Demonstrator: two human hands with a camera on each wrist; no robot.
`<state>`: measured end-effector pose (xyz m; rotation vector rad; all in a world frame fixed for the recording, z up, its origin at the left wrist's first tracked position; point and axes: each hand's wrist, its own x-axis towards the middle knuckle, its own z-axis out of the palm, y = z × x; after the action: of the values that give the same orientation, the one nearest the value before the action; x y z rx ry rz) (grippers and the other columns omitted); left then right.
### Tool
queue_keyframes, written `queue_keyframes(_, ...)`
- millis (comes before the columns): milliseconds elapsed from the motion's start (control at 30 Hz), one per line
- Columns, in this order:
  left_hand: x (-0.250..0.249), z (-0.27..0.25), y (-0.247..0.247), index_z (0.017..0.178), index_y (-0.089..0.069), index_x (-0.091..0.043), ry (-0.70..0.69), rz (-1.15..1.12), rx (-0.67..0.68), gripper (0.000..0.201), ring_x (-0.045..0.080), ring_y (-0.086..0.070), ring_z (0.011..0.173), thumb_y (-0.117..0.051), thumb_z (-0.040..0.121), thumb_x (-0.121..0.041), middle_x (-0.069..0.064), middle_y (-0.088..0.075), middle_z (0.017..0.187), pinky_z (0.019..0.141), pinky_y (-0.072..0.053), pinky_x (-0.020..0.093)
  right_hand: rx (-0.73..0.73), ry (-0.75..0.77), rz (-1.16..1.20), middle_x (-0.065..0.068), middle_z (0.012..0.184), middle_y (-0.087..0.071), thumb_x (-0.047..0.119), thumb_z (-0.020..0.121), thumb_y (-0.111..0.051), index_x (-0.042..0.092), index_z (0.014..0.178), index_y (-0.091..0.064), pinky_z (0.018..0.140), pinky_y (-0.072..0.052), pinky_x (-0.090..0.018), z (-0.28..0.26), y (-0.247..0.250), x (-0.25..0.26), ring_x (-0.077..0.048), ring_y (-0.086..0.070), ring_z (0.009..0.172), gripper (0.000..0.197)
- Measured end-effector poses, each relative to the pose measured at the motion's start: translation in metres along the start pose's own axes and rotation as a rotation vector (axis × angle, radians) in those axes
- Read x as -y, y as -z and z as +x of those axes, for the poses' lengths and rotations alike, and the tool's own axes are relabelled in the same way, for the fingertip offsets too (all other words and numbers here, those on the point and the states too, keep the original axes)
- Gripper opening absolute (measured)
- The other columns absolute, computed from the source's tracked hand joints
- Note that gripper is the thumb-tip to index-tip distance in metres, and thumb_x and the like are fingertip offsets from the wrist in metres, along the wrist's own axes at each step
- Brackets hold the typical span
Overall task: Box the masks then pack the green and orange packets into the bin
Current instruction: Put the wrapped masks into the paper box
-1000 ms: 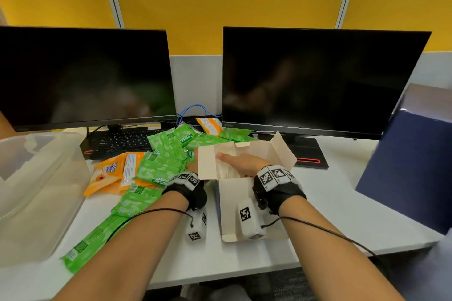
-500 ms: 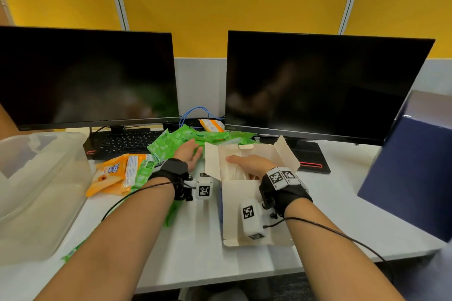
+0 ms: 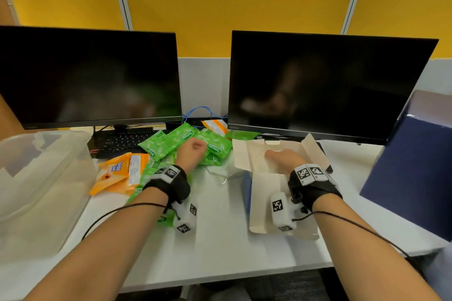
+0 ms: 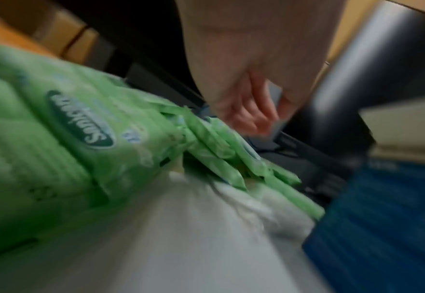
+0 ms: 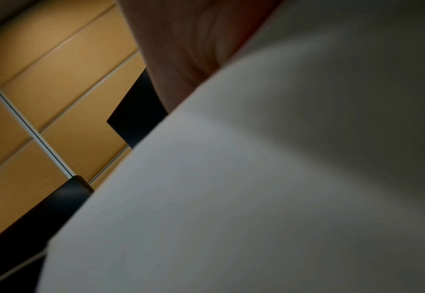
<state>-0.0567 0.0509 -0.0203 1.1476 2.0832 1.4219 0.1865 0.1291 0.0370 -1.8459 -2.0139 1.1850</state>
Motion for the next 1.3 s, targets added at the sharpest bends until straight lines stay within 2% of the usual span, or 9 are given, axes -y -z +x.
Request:
queue_keyframes(100, -0.003, -0.008, -0.042, 0.121, -0.057, -0.009, -0.051, 0.49, 0.497, 0.046, 0.021, -0.057, 0.107, -0.072, 0.082, -0.028, 0.007, -0.06, 0.121, 0.092, -0.045, 0.031, -0.012, 0.032, -0.019, -0.01, 0.133, -0.052, 0.048, 0.095, -0.044, 0.012, 0.134, -0.045, 0.101, -0.035, -0.038, 0.002, -0.005, 0.001, -0.028, -0.05, 0.118, 0.053)
queue_keyframes(167, 0.001, -0.008, -0.065, 0.139, -0.042, -0.009, -0.039, 0.725, 0.604, 0.076, 0.027, -0.049, 0.125, -0.076, 0.076, -0.034, 0.009, -0.049, 0.138, 0.103, -0.041, 0.035, -0.024, 0.053, -0.039, -0.01, 0.132, -0.053, 0.049, 0.094, -0.044, 0.013, 0.134, -0.045, 0.101, -0.036, -0.038, 0.003, -0.007, 0.001, -0.028, -0.051, 0.117, 0.054)
queue_keyframes(433, 0.009, -0.011, -0.102, 0.143, -0.035, -0.014, -0.109, 1.158, 0.416, 0.051, 0.033, -0.038, 0.131, -0.044, 0.097, -0.035, 0.015, -0.04, 0.143, 0.11, -0.03, 0.04, -0.032, 0.092, -0.058, -0.008, 0.125, -0.055, 0.047, 0.094, -0.045, 0.014, 0.129, -0.047, 0.098, -0.037, -0.037, 0.006, -0.008, 0.002, -0.024, -0.052, 0.107, 0.049)
queue_keyframes(533, 0.011, -0.009, -0.103, 0.14, -0.038, -0.007, -0.086, 1.201, 0.385, 0.047, 0.036, -0.043, 0.126, -0.045, 0.097, -0.024, 0.019, -0.041, 0.138, 0.103, -0.038, 0.04, -0.024, 0.094, -0.033, -0.007, 0.123, -0.056, 0.048, 0.093, -0.046, 0.015, 0.13, -0.046, 0.1, -0.038, -0.039, 0.009, -0.009, 0.001, -0.023, -0.052, 0.103, 0.049)
queue_keyframes(700, 0.002, -0.013, -0.094, 0.119, -0.057, 0.001, -0.09, 0.968, 0.333, 0.03, 0.035, -0.058, 0.113, -0.036, 0.098, -0.005, 0.019, -0.061, 0.122, 0.09, -0.045, 0.037, -0.022, 0.108, -0.02, -0.008, 0.126, -0.054, 0.047, 0.093, -0.046, 0.015, 0.132, -0.044, 0.102, -0.038, -0.04, 0.011, -0.009, 0.0, -0.025, -0.052, 0.111, 0.051)
queue_keyframes(900, -0.023, -0.013, -0.053, 0.126, -0.051, -0.007, -0.142, 0.71, 0.367, 0.032, 0.037, -0.061, 0.105, -0.042, 0.096, -0.011, 0.02, -0.062, 0.117, 0.087, -0.051, 0.042, -0.022, 0.123, -0.016, -0.008, 0.126, -0.054, 0.046, 0.093, -0.046, 0.014, 0.132, -0.045, 0.099, -0.038, -0.038, 0.01, -0.008, 0.001, -0.023, -0.05, 0.103, 0.051)
queue_keyframes(1000, -0.035, -0.013, -0.017, 0.124, -0.05, -0.01, -0.136, 0.358, 0.159, 0.034, 0.038, -0.062, 0.093, -0.043, 0.091, -0.008, 0.02, -0.06, 0.108, 0.075, -0.056, 0.045, -0.017, 0.144, -0.007, -0.009, 0.128, -0.054, 0.045, 0.094, -0.046, 0.013, 0.132, -0.046, 0.098, -0.037, -0.037, 0.007, -0.008, 0.001, -0.025, -0.052, 0.108, 0.05)
queue_keyframes(1133, -0.064, -0.02, 0.025, 0.12, -0.047, -0.007, -0.14, -0.134, -0.167, 0.031, 0.037, -0.059, 0.102, -0.043, 0.089, -0.005, 0.015, -0.054, 0.115, 0.073, -0.057, 0.054, -0.015, 0.165, -0.048, -0.01, 0.134, -0.051, 0.044, 0.095, -0.045, 0.013, 0.137, -0.042, 0.098, -0.036, -0.035, -0.002, -0.007, 0.004, -0.027, -0.05, 0.119, 0.052)
queue_keyframes(1300, -0.109, -0.051, 0.021, 0.11, -0.047, -0.006, -0.083, -0.659, -0.097, 0.019, 0.021, -0.063, 0.093, -0.047, 0.092, 0.0, 0.009, -0.056, 0.11, 0.069, -0.061, 0.029, 0.102, 0.258, -0.06, -0.009, 0.139, -0.049, 0.046, 0.095, -0.046, 0.015, 0.138, -0.044, 0.104, -0.036, -0.036, -0.029, -0.029, 0.022, -0.027, -0.048, 0.124, 0.053)
